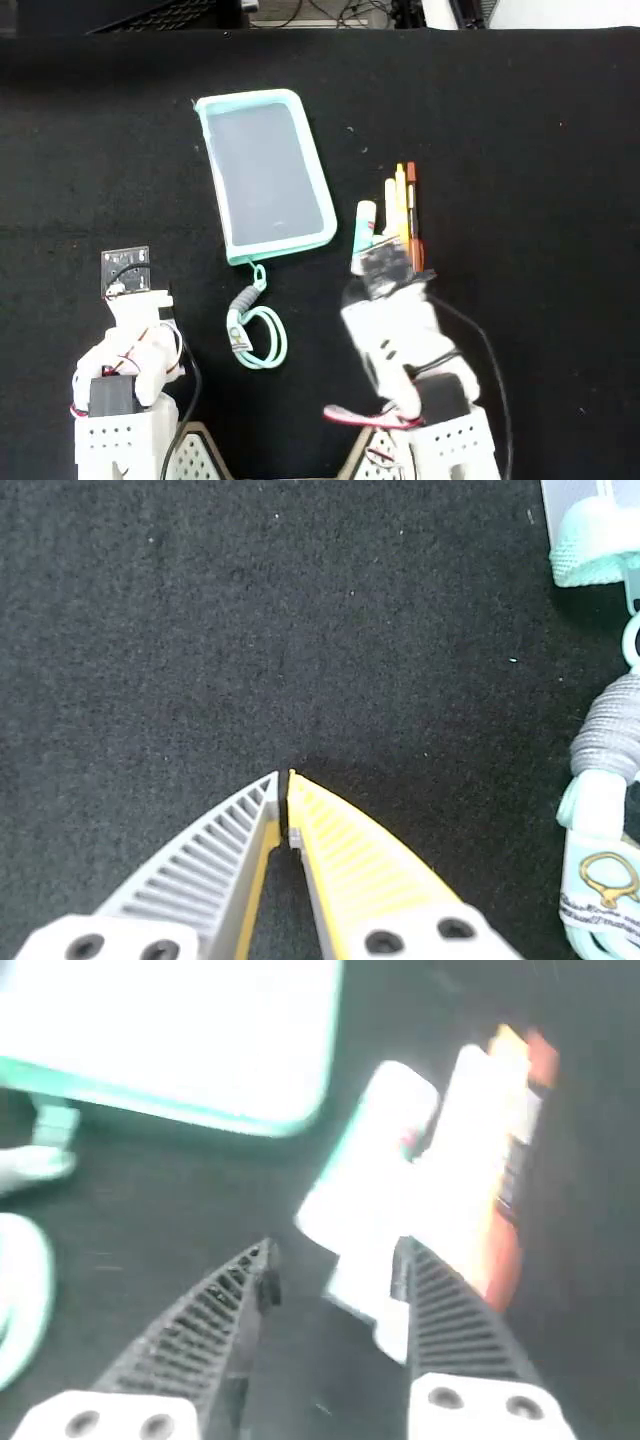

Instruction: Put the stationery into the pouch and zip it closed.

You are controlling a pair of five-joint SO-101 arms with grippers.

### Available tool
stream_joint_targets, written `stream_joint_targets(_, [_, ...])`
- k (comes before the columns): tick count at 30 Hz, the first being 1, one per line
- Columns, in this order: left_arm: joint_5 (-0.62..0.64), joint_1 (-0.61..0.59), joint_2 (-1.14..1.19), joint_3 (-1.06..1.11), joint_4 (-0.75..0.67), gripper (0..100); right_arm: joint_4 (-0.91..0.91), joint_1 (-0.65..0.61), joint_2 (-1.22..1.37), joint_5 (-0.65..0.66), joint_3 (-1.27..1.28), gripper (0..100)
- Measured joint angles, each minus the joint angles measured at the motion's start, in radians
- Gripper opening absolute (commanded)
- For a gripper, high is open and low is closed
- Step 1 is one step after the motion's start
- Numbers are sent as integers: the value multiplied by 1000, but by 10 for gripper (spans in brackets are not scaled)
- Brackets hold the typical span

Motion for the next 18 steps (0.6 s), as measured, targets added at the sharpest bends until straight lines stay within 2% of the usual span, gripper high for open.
stream_joint_targets(4, [0,0,0,0,0,30,-12,-199,0,-11,-20,168])
stream_joint_targets(9, [0,0,0,0,0,30,-12,-241,28,-77,-212,168])
stream_joint_targets(13, [0,0,0,0,0,30,37,-247,262,-101,-488,168])
stream_joint_targets(18, [0,0,0,0,0,30,103,-259,726,-258,-858,169])
